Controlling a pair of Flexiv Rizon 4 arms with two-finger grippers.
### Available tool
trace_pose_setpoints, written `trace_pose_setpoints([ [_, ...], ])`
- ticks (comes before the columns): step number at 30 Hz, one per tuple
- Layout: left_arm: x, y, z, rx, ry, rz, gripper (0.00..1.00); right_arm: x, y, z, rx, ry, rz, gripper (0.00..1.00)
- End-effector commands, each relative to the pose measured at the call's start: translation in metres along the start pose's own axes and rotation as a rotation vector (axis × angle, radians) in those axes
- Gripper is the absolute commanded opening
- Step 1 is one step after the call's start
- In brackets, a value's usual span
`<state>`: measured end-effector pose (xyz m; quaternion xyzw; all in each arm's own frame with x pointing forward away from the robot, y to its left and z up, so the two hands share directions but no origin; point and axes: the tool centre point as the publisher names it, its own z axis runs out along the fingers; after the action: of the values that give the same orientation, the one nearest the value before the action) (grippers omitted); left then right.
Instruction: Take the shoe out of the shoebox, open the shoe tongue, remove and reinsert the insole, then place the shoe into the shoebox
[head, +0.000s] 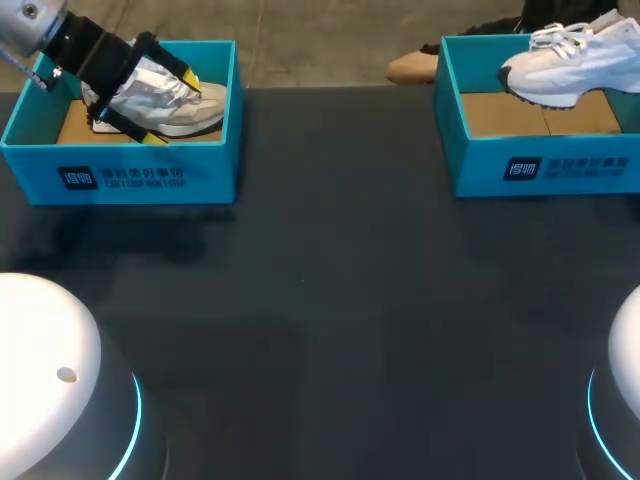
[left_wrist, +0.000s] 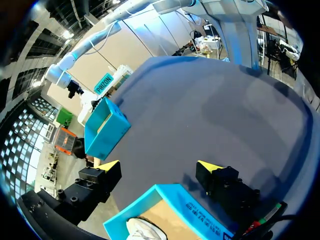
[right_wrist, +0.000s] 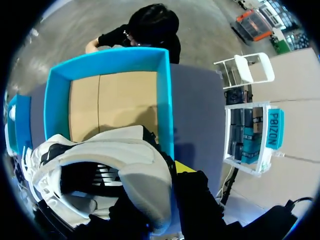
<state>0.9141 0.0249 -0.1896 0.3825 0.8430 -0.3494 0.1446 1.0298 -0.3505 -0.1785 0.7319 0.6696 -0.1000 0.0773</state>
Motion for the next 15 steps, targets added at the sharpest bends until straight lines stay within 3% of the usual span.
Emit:
trace_pose_setpoints([
  [1, 0.0, 0.0, -0.001, -0.002, 0.003, 0.0, 1.0, -0.001, -0.003, 0.007, -0.006, 0.004, 0.072, 0.0],
  [15, 0.0, 0.0, -0.001, -0.002, 0.003, 0.0, 1.0, 0.007, 0.0, 0.025, -0.033, -0.012, 0.114, 0.0],
])
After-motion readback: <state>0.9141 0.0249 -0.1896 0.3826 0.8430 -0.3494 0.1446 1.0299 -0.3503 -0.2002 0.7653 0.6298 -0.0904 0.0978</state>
